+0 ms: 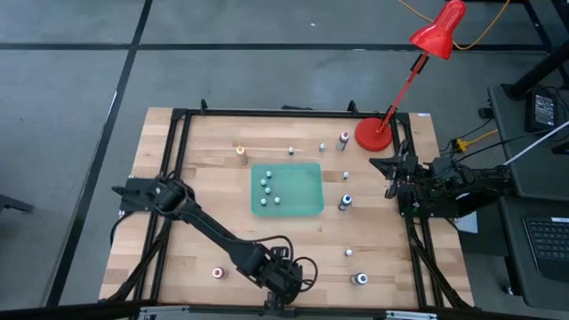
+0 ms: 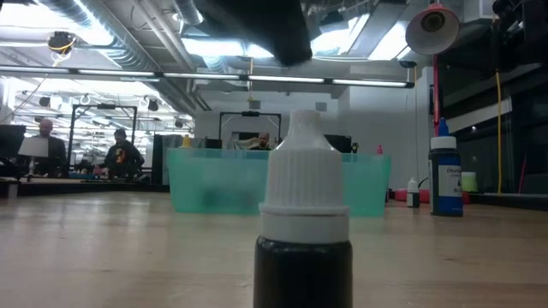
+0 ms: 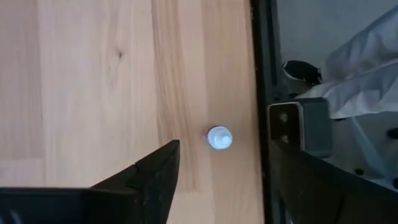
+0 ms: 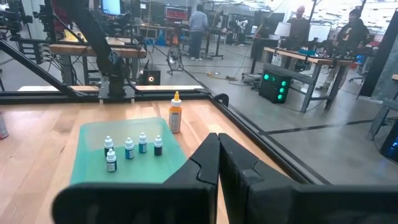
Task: Pick & Place food coloring
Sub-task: Put the small red food coloring bottle into the green bin
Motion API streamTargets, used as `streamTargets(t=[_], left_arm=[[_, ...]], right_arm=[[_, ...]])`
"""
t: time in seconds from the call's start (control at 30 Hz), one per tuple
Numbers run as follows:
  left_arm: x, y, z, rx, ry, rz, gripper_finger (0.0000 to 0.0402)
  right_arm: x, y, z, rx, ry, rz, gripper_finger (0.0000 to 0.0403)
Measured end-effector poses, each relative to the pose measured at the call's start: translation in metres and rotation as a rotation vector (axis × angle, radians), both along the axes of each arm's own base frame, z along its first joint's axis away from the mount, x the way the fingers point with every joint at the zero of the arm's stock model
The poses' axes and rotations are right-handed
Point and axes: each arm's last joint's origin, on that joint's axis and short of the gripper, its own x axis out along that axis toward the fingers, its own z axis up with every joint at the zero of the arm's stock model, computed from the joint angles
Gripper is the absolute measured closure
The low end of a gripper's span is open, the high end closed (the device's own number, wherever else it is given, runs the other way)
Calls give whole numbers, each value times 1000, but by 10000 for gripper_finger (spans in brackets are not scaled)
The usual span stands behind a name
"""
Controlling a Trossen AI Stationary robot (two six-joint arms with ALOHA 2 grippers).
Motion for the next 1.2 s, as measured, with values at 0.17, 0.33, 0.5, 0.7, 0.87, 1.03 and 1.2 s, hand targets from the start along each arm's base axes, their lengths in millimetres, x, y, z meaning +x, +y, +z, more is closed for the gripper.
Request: streamTargets(t=[0.17, 0.33, 0.5, 0.7, 0.87, 1.03, 1.2], left_arm=[[4, -3, -19, 22, 26, -14, 153], [7, -7, -38, 25, 63, -37, 153], [10, -10, -47, 26, 57, -39, 153], [12, -11, -46, 26, 32, -57, 155], [12, -11, -46, 27, 32, -67, 184], [12, -10, -46, 27, 31, -66, 222], [12, -10, -46, 29, 30, -71, 265]], right_arm=[[0, 0, 0, 1, -3, 0, 391], [0, 0, 0, 2, -2, 1, 391], [0, 0, 0, 2, -1, 1, 391], [0, 0, 0, 1, -1, 1, 391], [0, 0, 0, 0, 0, 1, 391], [0, 0, 0, 0, 0, 1, 391], [0, 0, 0, 0, 0, 0, 391]])
